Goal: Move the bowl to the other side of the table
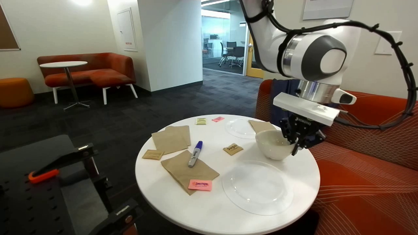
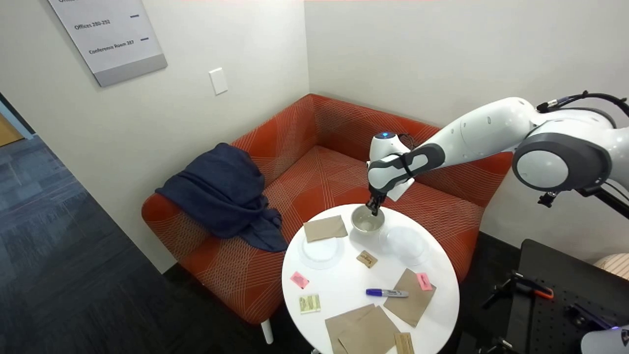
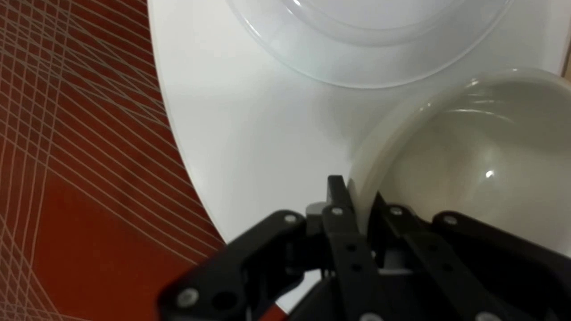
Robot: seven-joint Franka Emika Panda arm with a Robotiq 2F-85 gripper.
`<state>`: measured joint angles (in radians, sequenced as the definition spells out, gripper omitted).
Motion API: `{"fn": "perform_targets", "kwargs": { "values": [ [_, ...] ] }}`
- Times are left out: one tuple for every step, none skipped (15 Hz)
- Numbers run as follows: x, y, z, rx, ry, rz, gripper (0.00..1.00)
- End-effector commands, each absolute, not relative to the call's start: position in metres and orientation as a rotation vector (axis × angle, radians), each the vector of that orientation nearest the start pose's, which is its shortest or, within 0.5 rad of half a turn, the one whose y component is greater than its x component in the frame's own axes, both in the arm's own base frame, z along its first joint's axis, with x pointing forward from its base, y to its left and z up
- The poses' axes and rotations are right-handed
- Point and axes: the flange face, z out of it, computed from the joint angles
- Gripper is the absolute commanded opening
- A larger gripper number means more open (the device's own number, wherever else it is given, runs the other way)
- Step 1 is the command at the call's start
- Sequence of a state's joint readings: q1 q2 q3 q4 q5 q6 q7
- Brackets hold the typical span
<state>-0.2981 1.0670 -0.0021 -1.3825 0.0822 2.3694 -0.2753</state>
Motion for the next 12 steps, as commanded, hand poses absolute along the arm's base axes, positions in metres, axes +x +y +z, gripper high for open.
{"fn": "perform_targets", "kwargs": {
  "values": [
    [0.685, -0.203, 0.062, -3.080, 0.101, 0.125, 0.36],
    [0.687, -0.201, 0.063, -3.080, 0.096, 0.124, 0.42],
    [0.688, -0.200, 0.064, -3.081, 0.092, 0.125, 0.49],
    [0.689, -0.199, 0.065, -3.081, 0.088, 0.126, 0.55],
    [0.690, -0.198, 0.066, -3.080, 0.084, 0.129, 0.64],
    [0.691, -0.198, 0.067, -3.079, 0.081, 0.133, 0.70],
    [0.691, -0.197, 0.069, -3.078, 0.079, 0.136, 0.79],
    [0.691, -0.198, 0.072, -3.078, 0.077, 0.139, 0.85],
    [0.689, -0.199, 0.075, -3.075, 0.075, 0.145, 0.94],
    [0.686, -0.201, 0.079, -3.075, 0.080, 0.156, 0.99],
    [0.684, -0.202, 0.082, -3.071, 0.071, 0.161, 1.00],
    [0.680, -0.204, 0.087, -3.068, 0.068, 0.171, 1.00]
  ]
}}
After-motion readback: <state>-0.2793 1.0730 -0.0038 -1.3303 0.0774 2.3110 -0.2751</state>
